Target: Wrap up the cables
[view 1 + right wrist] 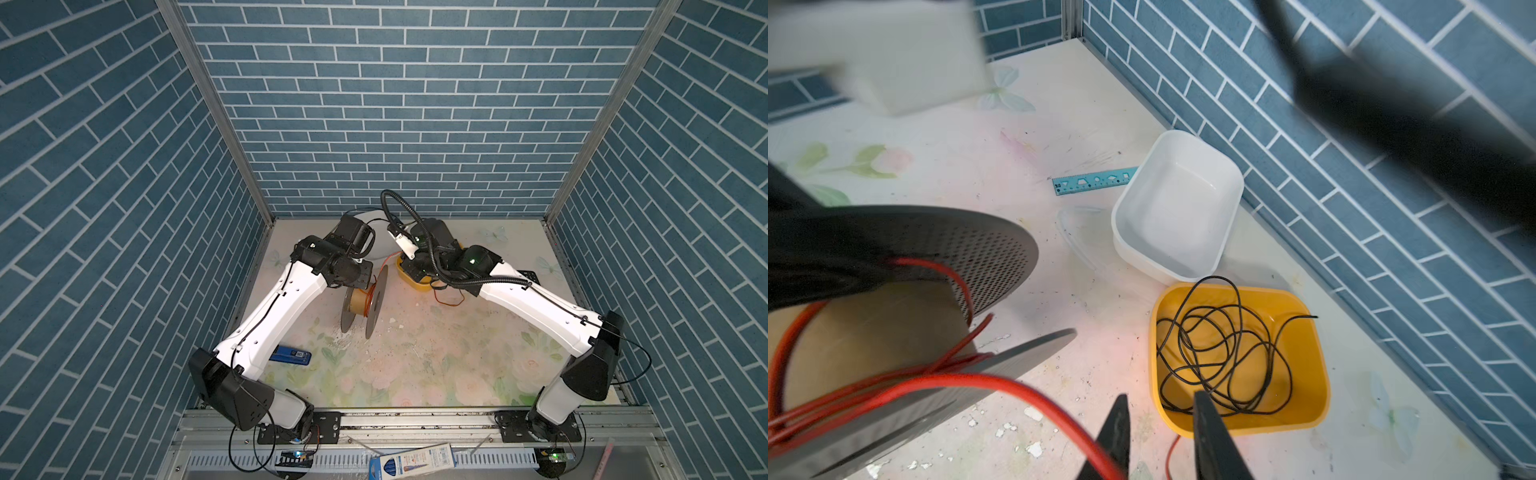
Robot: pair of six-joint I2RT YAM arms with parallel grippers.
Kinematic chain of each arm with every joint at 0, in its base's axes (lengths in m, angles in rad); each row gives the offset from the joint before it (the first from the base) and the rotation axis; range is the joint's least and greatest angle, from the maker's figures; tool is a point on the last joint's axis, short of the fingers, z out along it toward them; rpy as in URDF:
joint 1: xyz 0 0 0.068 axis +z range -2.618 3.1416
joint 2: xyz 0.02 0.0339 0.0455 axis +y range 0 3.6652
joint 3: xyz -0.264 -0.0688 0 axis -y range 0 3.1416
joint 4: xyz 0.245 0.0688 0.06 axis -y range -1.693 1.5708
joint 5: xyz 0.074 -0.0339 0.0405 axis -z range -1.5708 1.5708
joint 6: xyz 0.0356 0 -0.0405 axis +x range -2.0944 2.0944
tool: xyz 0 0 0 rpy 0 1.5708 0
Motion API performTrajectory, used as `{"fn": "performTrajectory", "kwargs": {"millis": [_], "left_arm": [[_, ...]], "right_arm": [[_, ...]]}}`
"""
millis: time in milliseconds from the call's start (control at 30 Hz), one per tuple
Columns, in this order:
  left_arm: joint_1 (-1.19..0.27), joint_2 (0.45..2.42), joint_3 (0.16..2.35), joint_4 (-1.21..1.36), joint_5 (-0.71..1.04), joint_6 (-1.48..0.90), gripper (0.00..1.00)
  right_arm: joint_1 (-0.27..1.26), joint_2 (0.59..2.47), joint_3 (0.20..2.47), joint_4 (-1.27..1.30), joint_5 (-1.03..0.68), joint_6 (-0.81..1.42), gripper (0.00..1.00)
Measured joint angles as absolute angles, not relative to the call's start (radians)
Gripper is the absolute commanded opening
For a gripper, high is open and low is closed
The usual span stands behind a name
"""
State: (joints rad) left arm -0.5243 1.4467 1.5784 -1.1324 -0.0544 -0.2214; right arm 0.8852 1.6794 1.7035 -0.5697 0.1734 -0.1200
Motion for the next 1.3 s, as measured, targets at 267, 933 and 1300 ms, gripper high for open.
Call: {"fn": "performTrajectory", "kwargs": {"millis": [267, 933, 1300], "left_arm": [[-0.530, 1.406, 1.631, -1.159, 0.058, -0.158, 0.00], [-0.530, 1.398, 2.190, -1.253, 0.277, -0.146, 0.00], [-0.530, 1.456, 2.292, -1.291, 0.300, -0.161, 0.00]], "right_arm": [[0.682, 1.734, 1.652, -0.543, -0.136, -0.041, 0.33], [0.633, 1.218, 0.993, -0.161, -0.316, 0.074, 0.97], [0.629, 1.167, 0.799, 0.040, -0.420, 0.125, 0.81]]}}
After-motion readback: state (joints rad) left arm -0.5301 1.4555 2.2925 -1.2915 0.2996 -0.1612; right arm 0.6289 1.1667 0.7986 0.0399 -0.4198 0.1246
